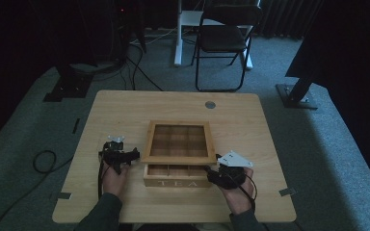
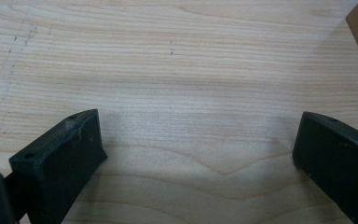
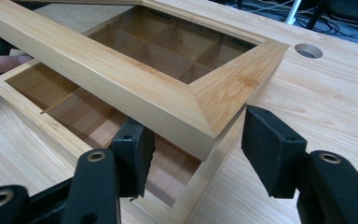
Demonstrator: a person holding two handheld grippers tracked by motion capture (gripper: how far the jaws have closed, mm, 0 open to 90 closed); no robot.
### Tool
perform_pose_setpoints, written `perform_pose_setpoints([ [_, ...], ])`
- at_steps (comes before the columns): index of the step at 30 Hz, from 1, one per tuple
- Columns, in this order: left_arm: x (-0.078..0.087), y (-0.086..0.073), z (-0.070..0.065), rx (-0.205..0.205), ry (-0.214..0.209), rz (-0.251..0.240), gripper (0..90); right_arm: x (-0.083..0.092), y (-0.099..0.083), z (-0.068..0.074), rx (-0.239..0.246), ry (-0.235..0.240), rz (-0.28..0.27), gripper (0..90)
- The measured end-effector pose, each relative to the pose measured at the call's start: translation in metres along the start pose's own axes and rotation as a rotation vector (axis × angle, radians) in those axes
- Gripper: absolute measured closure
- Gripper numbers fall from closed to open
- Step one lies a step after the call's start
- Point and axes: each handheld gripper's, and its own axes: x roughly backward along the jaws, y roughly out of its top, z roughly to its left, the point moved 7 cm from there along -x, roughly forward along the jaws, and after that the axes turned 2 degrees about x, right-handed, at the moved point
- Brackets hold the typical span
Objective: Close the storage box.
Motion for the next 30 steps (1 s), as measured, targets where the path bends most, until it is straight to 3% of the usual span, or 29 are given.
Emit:
perform_pose_setpoints([
  [30,0.000,0.000,0.000,0.000,0.000,0.000,1.6,-0.009,-0.023,0.008,0.002,0.024,0.040,43.8],
])
